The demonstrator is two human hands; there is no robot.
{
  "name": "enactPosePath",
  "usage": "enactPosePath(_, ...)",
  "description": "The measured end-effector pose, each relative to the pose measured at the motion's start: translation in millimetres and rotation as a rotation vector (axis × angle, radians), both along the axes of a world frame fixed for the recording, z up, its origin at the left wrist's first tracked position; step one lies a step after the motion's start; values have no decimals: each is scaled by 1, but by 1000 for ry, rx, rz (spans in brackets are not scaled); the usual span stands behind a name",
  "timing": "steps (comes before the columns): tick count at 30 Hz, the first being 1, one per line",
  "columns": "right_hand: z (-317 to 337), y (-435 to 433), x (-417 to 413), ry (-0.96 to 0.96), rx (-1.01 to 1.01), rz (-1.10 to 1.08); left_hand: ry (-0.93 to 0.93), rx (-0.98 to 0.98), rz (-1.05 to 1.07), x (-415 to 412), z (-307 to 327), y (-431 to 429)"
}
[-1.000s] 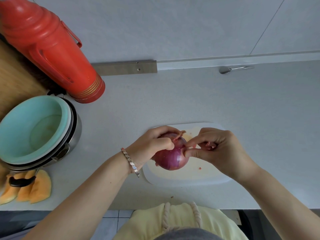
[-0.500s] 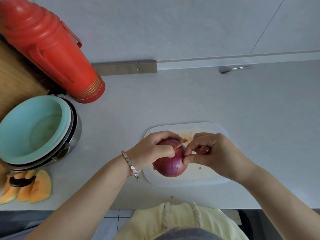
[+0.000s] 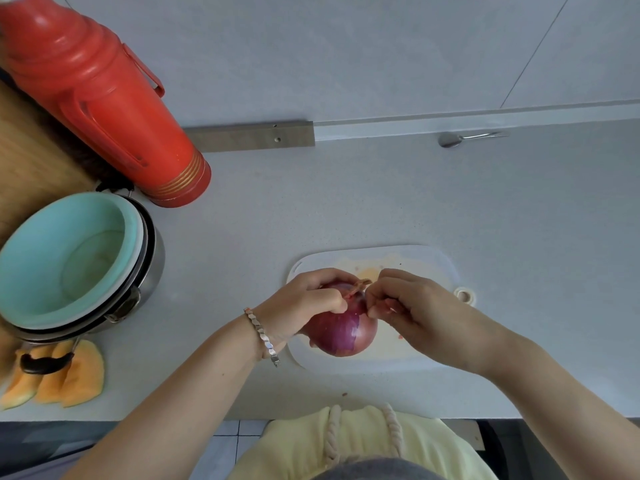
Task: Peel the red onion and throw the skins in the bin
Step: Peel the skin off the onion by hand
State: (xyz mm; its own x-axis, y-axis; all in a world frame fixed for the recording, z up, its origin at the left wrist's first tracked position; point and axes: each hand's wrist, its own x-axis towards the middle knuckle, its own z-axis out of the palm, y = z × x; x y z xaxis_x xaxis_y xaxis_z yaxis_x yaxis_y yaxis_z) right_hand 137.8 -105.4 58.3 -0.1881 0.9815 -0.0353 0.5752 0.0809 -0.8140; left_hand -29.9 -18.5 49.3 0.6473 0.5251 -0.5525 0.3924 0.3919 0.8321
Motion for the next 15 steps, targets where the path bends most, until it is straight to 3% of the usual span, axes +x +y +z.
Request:
enactPosePath(8, -8, -10, -5, 158, 71, -165, -117, -207, 248, 0, -6, 1)
enactPosePath(13, -6, -5, -15, 687, -20, -422, -98, -251, 307, 4, 1, -2)
enactPosePath(15, -4, -1, -17, 814, -36, -455, -104, -251, 306, 5, 2, -2)
